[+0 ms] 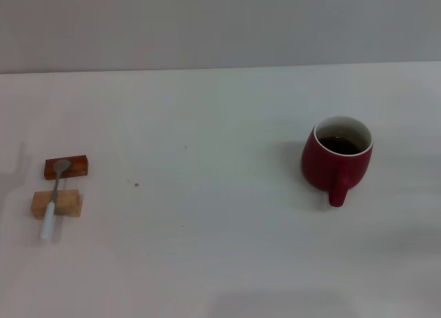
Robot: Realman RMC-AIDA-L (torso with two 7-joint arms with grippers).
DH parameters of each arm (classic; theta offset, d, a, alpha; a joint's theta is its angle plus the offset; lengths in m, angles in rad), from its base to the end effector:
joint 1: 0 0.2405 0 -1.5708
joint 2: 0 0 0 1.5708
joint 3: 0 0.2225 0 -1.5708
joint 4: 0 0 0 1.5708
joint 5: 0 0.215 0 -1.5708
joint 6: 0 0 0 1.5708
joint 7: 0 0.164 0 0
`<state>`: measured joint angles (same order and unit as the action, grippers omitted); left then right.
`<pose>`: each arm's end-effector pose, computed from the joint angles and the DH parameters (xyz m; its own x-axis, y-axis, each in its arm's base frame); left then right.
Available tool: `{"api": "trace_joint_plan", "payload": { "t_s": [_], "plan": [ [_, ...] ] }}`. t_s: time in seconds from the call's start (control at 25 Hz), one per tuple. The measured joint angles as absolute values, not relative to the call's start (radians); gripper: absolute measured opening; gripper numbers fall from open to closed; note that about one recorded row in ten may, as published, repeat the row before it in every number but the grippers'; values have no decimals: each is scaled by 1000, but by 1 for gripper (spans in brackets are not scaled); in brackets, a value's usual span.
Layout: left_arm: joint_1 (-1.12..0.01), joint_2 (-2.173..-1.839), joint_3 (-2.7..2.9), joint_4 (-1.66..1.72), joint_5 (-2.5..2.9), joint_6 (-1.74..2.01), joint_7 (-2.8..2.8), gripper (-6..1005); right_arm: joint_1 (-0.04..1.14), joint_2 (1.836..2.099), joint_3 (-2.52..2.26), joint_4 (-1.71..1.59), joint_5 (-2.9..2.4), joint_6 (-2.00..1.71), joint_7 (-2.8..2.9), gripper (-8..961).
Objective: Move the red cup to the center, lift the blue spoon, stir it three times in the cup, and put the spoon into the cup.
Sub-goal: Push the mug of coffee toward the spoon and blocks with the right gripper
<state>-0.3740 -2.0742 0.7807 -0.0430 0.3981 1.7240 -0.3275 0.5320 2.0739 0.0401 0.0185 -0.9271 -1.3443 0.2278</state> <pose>-0.3140 0.2779 0.0876 0.5577 -0.4639 0.6883 0.7895 0.0406 -0.6124 0.3365 0.3420 0.0953 0.5881 0.3157 -0.7446 -0.8073 0.2843 -0.5171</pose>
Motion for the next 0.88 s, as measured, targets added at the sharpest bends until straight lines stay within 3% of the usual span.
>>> {"api": "trace_joint_plan", "payload": {
  "t_s": [0.88],
  "plan": [
    [-374, -2071, 781, -41, 397, 1716, -328, 797, 528, 2075, 41, 21, -923, -1343, 228, 526]
  ]
}}
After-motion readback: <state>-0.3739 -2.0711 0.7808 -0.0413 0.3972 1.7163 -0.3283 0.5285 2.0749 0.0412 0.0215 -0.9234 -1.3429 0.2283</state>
